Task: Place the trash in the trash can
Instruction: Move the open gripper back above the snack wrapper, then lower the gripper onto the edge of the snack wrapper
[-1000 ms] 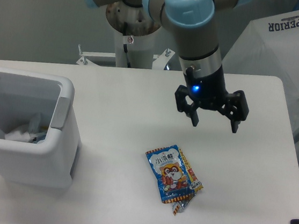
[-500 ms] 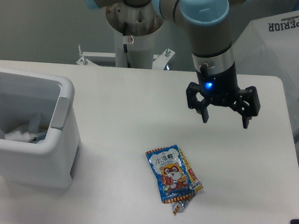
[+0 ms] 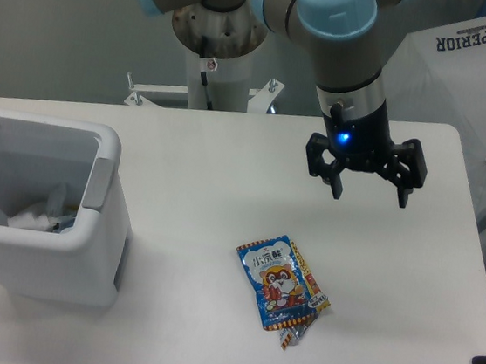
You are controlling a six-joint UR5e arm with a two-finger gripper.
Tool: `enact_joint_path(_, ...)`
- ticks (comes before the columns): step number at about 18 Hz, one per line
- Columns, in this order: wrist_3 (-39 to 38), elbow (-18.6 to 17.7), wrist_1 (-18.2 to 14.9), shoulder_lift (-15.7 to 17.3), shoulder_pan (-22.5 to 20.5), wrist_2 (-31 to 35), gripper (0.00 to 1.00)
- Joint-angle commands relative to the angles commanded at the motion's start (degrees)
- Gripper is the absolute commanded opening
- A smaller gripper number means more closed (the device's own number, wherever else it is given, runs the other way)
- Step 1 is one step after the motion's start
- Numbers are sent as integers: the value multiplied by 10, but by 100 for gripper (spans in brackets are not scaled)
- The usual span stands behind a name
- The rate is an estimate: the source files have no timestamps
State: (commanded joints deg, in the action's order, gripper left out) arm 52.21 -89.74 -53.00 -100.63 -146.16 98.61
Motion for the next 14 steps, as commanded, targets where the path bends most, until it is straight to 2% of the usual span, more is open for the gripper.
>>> enact_joint_path(2, 0, -10, 0, -1, -2, 0, 100)
enact_joint_path(3, -1, -28, 1, -1, -2, 0, 100)
enact_joint_path(7, -13, -111, 54, -4, -9, 1, 100)
enact_joint_path(9, -50, -140, 67, -7, -7, 3, 100)
enact_joint_path(11, -95, -143, 69, -36, -7, 3, 100)
enact_joint_path(14, -143, -113, 69, -91, -7, -1, 100)
